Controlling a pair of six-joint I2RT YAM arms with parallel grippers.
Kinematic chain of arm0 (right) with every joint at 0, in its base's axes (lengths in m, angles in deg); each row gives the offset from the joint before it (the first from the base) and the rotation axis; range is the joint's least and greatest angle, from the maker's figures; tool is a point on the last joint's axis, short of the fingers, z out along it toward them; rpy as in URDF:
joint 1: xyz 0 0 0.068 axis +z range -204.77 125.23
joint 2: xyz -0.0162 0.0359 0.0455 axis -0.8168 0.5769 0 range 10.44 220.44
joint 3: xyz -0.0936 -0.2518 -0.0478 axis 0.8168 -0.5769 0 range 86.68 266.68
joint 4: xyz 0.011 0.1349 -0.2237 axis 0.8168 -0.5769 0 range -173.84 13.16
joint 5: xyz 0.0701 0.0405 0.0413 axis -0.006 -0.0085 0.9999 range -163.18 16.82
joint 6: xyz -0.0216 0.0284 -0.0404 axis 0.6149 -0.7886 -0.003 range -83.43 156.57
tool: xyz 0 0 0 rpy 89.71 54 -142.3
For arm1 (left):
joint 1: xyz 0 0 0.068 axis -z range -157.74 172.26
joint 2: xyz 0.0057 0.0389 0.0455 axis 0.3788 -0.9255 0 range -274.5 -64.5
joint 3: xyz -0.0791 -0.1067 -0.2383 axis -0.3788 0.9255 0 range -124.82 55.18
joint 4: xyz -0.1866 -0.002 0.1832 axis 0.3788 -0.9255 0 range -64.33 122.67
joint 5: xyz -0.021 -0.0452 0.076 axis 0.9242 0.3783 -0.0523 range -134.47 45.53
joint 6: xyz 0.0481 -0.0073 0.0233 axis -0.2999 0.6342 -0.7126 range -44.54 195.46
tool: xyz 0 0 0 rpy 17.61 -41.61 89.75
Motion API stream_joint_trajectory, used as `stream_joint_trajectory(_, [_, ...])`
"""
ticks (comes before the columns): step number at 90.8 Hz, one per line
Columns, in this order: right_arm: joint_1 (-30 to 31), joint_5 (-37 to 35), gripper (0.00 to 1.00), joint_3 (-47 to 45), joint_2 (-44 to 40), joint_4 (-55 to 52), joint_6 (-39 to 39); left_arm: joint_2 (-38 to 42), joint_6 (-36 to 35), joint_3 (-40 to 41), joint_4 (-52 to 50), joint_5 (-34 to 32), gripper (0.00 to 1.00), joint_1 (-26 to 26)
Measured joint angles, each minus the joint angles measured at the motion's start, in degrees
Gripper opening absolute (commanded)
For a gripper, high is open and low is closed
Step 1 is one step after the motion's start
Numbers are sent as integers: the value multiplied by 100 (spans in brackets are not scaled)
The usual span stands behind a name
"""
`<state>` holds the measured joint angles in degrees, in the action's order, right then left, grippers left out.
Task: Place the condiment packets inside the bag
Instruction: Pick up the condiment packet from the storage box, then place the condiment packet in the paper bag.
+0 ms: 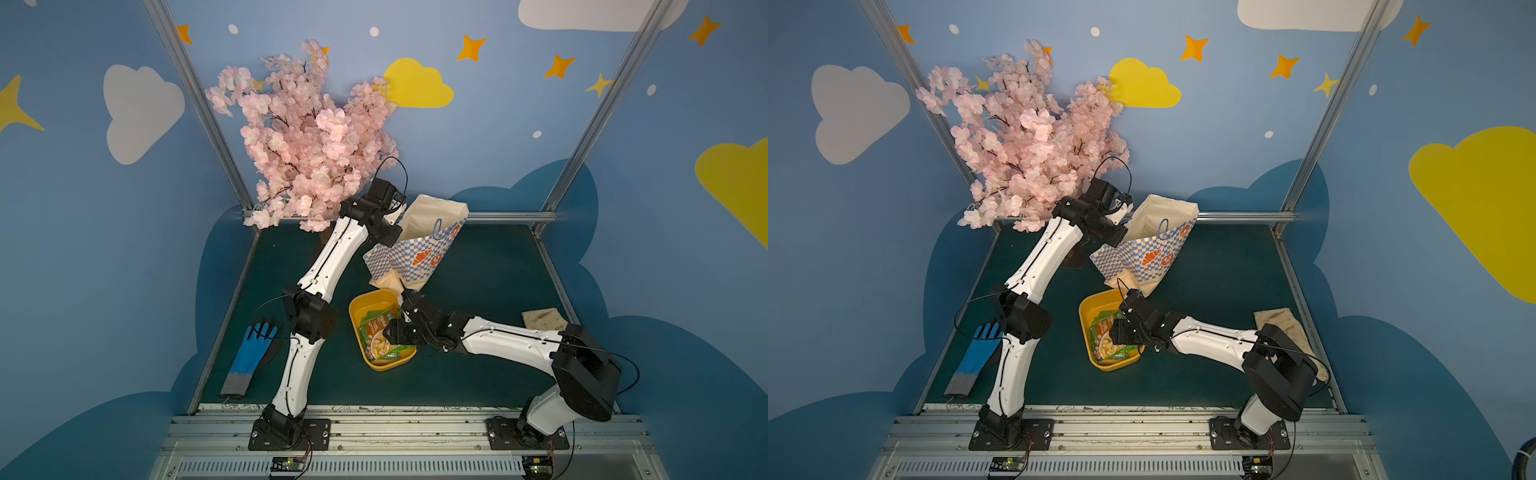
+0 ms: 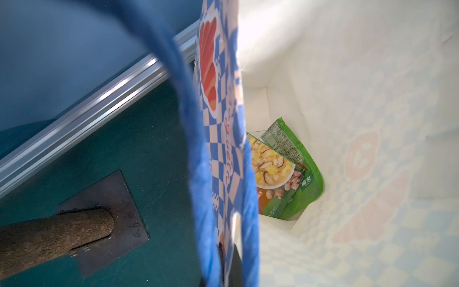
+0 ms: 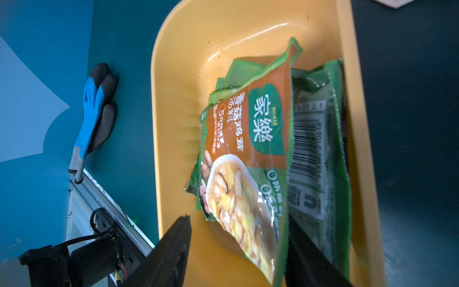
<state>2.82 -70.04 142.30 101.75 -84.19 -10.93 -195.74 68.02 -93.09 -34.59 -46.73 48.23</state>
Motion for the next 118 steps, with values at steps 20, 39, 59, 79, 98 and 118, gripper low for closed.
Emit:
stream_joint_trajectory(20, [-2, -129, 41, 151, 240, -50, -9, 0, 0, 2, -2, 17, 3, 0])
stream_joint_trajectory(39, [-2, -393, 1, 175, 328, -153, 44, 2, 0, 4, 0, 22, 3, 0])
stream_joint_trajectory(59, [31, -575, 0, 398, -240, -514, 450, 11, 2, 55, 4, 22, 3, 0])
stream_joint_trajectory(79, [9, -756, 0, 1217, -1357, -1036, 1040, 11, 2, 55, 7, 48, 3, 0])
stream_joint_trajectory(98, [-96, -1226, 0, 1233, -2535, -879, 1567, 11, 22, 55, 7, 94, 3, 0])
stream_joint_trajectory(118, [-531, -1609, 0, 1408, -2800, -887, 2107, 11, 37, 63, 7, 160, 3, 0])
